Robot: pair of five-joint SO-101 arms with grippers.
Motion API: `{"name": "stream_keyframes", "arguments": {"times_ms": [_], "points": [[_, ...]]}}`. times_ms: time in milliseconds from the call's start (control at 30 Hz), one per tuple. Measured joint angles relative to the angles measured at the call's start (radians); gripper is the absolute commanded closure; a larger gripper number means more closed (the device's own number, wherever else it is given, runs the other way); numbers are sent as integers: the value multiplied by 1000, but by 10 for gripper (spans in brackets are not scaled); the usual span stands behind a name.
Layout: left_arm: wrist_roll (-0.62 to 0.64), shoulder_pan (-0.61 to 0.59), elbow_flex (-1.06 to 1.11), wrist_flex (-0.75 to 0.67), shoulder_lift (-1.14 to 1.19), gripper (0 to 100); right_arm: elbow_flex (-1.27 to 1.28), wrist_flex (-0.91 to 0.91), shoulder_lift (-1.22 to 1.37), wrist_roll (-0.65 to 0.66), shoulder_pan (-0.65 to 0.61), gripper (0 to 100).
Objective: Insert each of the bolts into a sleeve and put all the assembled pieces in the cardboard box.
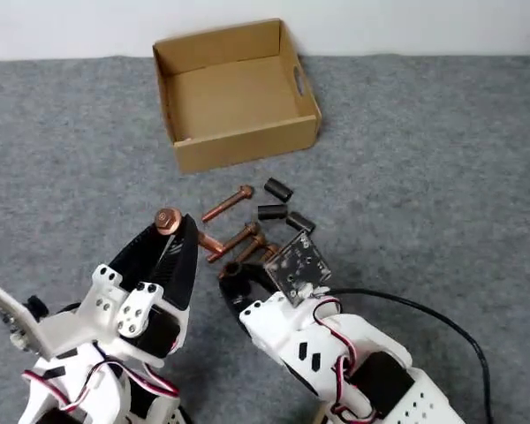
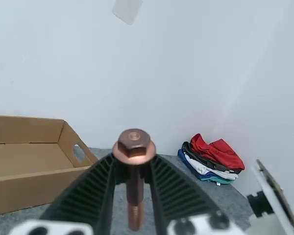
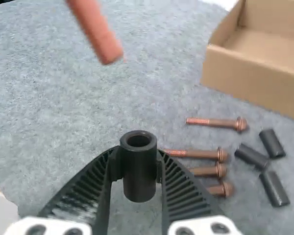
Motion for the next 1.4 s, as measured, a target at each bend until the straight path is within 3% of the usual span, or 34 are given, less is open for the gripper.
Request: {"name": "stream_keyframes", "arguments": {"times_ms": [467,933,1100,1300,1400], "points": [[3,0,0,71,0,996,-26,-58,2,203,-2,991],[5,6,123,54,2,996,-94,-60,2,252,-3,991],[-37,107,135,77,2,994,-94,-58,2,278,-3,991],[-112,153,133,157,2,831,-94,-58,2,287,-3,991],[-137,153,132,187,2,804,-91,-57,3,288,-3,991]]}}
